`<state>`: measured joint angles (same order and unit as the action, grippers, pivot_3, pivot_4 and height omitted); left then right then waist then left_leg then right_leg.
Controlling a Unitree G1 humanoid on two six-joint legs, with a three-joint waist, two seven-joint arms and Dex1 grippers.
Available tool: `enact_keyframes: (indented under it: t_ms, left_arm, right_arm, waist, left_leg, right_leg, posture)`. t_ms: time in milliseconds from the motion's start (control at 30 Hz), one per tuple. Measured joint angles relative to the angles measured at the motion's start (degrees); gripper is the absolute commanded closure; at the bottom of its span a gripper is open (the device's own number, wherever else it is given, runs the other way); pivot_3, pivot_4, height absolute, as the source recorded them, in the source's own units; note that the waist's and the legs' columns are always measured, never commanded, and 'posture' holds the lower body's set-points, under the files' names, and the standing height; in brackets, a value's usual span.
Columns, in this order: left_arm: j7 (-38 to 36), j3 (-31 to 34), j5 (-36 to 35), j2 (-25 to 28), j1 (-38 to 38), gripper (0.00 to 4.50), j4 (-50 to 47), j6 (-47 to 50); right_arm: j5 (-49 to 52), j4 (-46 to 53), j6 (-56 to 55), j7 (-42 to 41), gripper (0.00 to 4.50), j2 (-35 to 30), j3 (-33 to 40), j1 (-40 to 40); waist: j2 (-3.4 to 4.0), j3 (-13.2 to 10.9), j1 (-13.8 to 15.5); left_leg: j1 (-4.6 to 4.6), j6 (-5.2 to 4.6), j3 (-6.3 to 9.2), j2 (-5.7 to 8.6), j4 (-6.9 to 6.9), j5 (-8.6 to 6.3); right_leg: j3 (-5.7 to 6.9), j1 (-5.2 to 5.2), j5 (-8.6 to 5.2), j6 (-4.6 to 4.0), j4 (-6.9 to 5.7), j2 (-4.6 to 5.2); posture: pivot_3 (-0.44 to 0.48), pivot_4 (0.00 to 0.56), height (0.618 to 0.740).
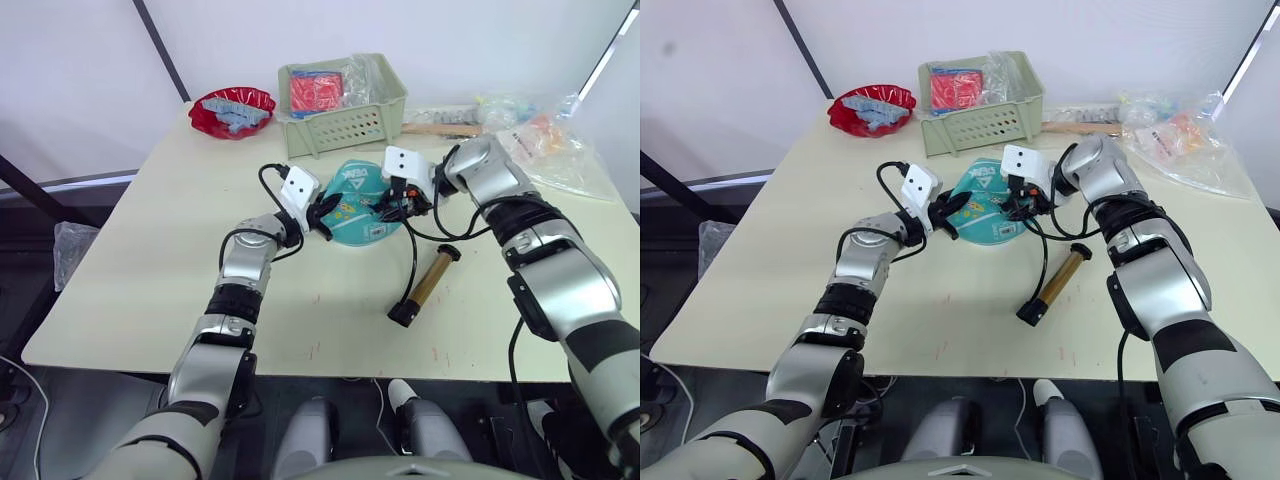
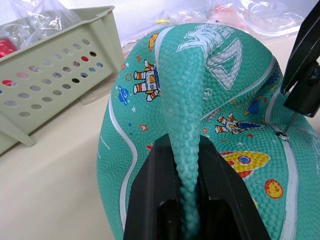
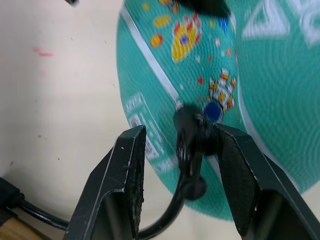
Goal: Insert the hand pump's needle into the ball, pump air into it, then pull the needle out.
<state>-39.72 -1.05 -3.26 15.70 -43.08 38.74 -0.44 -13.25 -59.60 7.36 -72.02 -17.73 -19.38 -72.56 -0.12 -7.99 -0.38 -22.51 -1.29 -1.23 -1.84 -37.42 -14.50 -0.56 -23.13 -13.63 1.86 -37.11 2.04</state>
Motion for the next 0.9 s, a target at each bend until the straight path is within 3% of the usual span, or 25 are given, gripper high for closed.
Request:
enact_keyframes:
  t_ms: [900]
  left_arm:
    - [0.5, 0.0, 0.8, -0.1, 0.6, 4.50, 0.1, -1.4]
  right_arm:
    - [0.6, -2.2, -1.3, 0.5, 2.34, 0.9, 0.8, -2.2]
  waist:
    - [0.00, 0.0, 0.0]
  left_leg:
    - [0.01, 0.00, 0.00, 0.00, -0.01, 0.00]
  right_leg:
    - [-0.01, 0.00, 0.00, 0.00, -0.04, 0.00]
  posture:
    - [0.000, 0.150, 0.738]
